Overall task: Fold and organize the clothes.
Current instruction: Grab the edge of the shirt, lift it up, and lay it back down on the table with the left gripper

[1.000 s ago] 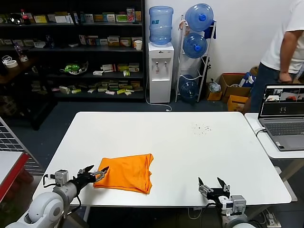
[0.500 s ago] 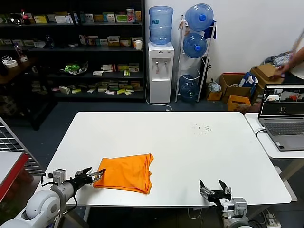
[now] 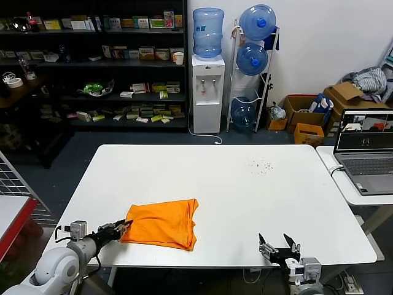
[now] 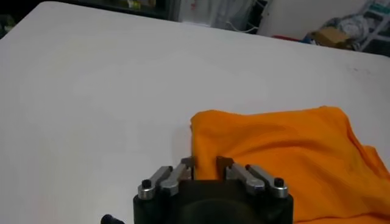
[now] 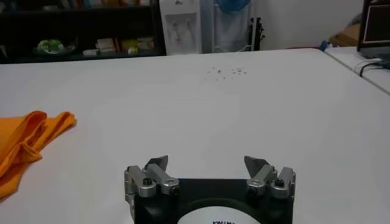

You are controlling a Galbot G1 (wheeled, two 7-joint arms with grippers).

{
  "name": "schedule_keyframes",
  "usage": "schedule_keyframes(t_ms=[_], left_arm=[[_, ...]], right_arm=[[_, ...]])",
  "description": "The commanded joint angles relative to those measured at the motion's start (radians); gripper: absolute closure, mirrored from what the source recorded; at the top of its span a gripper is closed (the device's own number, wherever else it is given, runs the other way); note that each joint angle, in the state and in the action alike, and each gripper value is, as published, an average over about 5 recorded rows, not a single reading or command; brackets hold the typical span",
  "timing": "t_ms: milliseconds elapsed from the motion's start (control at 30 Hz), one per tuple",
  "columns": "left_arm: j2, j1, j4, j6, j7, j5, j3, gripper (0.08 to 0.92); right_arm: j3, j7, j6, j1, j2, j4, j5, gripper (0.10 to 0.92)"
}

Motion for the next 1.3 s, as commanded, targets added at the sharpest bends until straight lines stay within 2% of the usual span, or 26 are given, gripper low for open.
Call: schedule_keyframes(t_ms=[33,233,333,467,667,1067,1300], left_arm=[[-0.008,0.006,-0.027,-0.012,0.004,-0.005,-0.004,0.71],[-0.022,0.014,-0.068,-0.021,0.002,-0.006,-0.018,0.864],[-0.029,0.021,-0.106,-0.02,-0.011,0.001,-0.042,0.899],[-0.029,0.036,-0.169,-0.007,-0.035,0.048,-0.096,0.9],[0.03,0.071,-0.2,0.017,-0.07,0.125,-0.184,0.9],[0.146,0.148,-0.06,0.019,-0.056,0.217,-0.384,0.9],[0.196,0.143,0.019,0.015,-0.04,0.243,-0.421,0.9]], right_arm=[[0.0,0.0,0.001,-0.003,0.001,0.0,-0.003,0.203],[0.002,-0.001,0.003,-0.007,0.001,0.0,-0.005,0.203],[0.004,-0.002,0.004,-0.007,0.001,-0.001,-0.005,0.203],[0.004,-0.006,0.008,-0.002,0.001,-0.007,-0.005,0.203],[-0.015,-0.011,0.013,0.031,-0.003,-0.025,0.0,0.203],[-0.074,-0.019,0.023,0.104,-0.015,-0.057,0.005,0.203],[-0.087,-0.021,0.025,0.114,-0.011,-0.063,0.003,0.203]])
